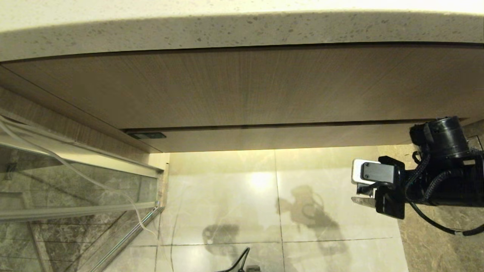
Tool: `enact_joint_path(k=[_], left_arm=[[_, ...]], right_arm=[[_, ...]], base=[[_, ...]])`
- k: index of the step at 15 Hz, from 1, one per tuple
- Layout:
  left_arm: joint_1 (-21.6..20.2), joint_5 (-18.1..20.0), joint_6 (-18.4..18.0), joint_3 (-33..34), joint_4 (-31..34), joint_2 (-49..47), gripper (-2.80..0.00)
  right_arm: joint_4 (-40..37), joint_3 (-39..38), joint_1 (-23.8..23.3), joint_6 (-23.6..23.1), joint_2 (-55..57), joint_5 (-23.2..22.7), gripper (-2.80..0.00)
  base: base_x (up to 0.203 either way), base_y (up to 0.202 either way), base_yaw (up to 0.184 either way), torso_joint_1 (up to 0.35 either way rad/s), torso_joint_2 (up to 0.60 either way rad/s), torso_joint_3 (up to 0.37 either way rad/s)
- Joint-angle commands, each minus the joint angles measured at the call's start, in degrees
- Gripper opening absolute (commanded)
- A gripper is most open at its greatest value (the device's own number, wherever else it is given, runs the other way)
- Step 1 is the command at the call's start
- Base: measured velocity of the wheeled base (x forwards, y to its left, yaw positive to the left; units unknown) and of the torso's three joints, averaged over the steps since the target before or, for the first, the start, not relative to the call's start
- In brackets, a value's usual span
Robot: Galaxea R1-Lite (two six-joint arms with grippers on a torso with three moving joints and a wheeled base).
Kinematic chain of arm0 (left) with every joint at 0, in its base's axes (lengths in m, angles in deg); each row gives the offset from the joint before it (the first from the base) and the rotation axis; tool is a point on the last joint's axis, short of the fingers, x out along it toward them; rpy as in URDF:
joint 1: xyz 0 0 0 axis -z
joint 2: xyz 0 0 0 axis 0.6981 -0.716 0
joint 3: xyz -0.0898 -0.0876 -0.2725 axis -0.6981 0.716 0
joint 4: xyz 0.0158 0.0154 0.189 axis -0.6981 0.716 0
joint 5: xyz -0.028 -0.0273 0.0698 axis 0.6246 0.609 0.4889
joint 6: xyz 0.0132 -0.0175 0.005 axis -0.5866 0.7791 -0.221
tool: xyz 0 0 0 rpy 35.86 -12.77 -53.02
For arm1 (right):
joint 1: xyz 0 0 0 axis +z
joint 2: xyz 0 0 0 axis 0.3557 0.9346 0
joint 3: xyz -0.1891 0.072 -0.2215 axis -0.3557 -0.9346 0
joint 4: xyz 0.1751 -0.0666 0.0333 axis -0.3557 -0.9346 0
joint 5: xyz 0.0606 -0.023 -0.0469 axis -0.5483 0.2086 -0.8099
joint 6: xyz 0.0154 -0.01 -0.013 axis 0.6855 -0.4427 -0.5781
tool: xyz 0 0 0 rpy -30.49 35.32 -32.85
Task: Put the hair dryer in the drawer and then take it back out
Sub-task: Pull open the drawer
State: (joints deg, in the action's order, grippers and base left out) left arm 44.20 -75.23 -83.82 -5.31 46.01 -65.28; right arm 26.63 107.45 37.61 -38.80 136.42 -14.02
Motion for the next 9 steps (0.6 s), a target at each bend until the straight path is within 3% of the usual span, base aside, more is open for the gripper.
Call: enact_joint_path(k=[1,7,9], left_arm=[[0.0,0.0,0.0,2.3,-0.1,0.0,-2.8],[0.0,0.0,-0.1,2.3,-0.1,0.0,-2.8],[0.0,0.0,0.0,2.3,-0.1,0.0,-2.8]], right_arm=[[4.8,-0.6,0.0,-0.3,2.4,-0.1,0.0],[14.3,-1.9,-0.1,-2.5,6.3,-0.9,0.0],[16.6,-2.5,-0.3,-4.2,6.5,-4.1,0.0]], base=[[0.0,0.0,0.0,0.0,0.0,0.0],[0.0,0.0,0.0,0.0,0.0,0.0],[0.0,0.0,0.0,0.0,0.0,0.0]])
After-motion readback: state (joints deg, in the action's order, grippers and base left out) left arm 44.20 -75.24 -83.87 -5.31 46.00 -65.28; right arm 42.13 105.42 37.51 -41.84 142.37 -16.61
